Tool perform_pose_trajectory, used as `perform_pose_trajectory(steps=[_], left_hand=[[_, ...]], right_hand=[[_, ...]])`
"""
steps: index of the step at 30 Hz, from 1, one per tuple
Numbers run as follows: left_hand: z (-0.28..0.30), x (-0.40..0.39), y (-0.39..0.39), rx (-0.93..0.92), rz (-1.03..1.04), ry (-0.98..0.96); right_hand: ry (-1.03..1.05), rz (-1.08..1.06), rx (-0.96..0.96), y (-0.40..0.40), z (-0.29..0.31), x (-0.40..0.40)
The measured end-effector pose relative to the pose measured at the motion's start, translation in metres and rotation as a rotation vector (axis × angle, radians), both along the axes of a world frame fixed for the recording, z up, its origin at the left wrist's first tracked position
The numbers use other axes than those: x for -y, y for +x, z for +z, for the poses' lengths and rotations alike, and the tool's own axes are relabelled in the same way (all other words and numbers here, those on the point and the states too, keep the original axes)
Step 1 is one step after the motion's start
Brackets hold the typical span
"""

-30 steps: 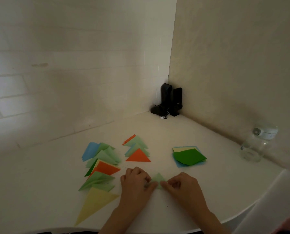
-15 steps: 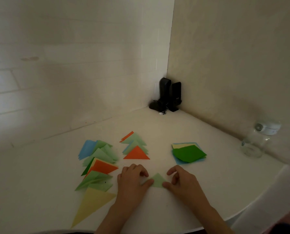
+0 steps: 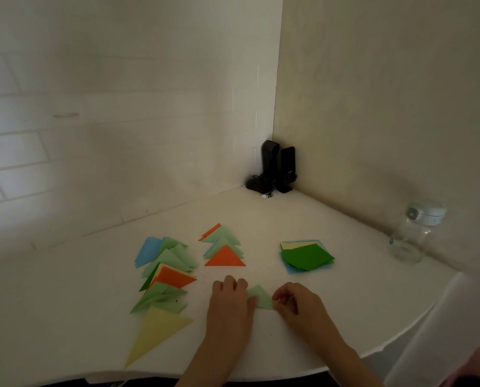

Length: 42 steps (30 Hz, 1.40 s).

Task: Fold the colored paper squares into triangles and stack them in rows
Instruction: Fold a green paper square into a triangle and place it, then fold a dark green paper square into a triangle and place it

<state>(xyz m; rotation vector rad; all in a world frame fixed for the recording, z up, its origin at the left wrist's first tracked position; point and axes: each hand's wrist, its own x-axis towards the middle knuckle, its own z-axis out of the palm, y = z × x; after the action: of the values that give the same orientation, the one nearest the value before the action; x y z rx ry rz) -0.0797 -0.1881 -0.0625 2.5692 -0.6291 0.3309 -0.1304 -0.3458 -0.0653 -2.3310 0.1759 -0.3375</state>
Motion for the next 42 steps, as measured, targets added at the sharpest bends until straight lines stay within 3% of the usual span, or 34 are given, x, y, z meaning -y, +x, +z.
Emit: perform_pose_trajectory(steps=[4,8,11,13,17,23,29,32,37,42], left_hand=[[0.011,0.013,0.002,-0.109,0.061,0.155],[0.009,0.009,0.016,-0.292,0.002,-0.031],[0.005,0.0,0.021,-0.329,-0.057,-0.143],[0.001,-0.006,0.026,-0.276,-0.055,-0.187],[-0.002,-0.02,0.046,-0.123,0.023,-0.205],[0.004,-0.027,0.081,-0.086,0.099,-0.239],[0.0,-0.025,0.1,-0.007,0.135,-0.169],[0.002,-0.023,0.101,-0.011,0.172,-0.241],[0.006,-0.02,0.091,0.138,0.086,-0.286],[0.013,-0.009,0.061,0.225,-0.069,-0.325]], right_hand=[[-0.044,-0.003,0.041,0.0,-0.006,-0.002],[-0.022,-0.015,0.075,0.0,-0.007,0.004],[-0.062,-0.114,0.222,0.004,-0.004,0.021],[-0.202,-0.186,0.308,0.01,-0.003,0.037],[-0.395,-0.281,0.23,0.028,-0.005,0.062],[-0.372,-0.276,0.174,0.036,-0.019,0.069],[-0.44,-0.318,0.228,0.038,-0.021,0.065],[-0.505,-0.332,0.271,0.038,-0.022,0.064],[-0.546,-0.387,0.293,0.031,-0.014,0.063],[-0.379,-0.382,0.214,0.025,-0.005,0.063]])
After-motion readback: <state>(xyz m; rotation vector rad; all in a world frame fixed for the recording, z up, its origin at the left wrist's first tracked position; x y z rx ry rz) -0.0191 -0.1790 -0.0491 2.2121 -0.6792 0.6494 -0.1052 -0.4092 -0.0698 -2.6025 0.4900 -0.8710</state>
